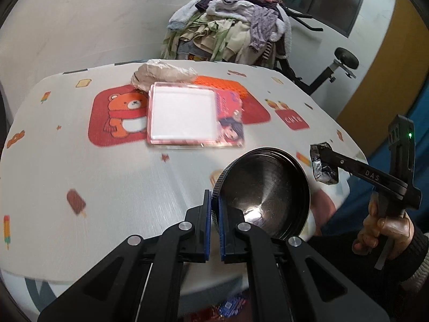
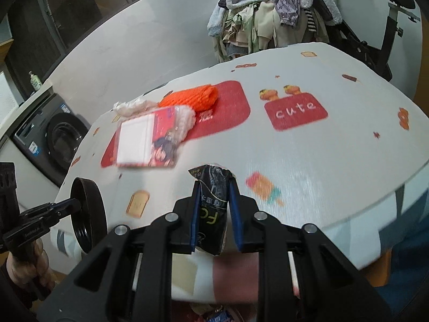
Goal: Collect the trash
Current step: 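Carry the lid to the bin and open the left tool while the right tool carries the packet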
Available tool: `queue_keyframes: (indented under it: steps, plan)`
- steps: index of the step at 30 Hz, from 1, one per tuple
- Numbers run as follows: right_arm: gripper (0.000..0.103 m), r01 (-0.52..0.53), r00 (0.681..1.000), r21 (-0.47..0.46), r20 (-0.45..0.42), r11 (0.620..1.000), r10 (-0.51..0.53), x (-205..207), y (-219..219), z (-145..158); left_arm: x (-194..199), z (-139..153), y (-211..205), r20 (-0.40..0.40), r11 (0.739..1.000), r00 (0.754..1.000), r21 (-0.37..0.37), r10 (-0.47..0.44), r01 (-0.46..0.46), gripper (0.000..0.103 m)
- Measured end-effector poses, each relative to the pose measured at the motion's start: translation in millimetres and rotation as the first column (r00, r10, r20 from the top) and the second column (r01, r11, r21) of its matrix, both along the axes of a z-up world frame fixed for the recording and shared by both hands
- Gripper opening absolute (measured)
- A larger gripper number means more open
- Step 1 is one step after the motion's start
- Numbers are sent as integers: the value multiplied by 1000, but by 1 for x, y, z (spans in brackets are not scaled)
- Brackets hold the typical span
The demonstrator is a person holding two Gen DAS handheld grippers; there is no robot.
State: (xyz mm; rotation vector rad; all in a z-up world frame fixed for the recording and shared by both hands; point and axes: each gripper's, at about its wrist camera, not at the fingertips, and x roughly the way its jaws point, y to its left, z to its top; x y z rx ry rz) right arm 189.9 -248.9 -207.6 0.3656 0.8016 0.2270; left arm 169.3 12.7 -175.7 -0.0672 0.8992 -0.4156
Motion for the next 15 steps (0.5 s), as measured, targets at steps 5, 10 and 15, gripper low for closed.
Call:
queue_keyframes:
  steps: [5, 10, 15]
  plan:
    - [23, -35, 999, 5, 23, 999, 35, -26, 3, 4, -35, -4, -5, -6, 1000, 1000, 10, -24, 24, 5]
    - [23, -93, 994, -20, 49, 995, 94, -52, 15, 5, -76, -18, -15, -31, 997, 997, 34, -67, 68, 5]
    - [23, -138, 988, -33, 69, 990, 140, -77, 24, 5, -103, -42, -25, -80, 989, 990, 78, -117, 123, 5]
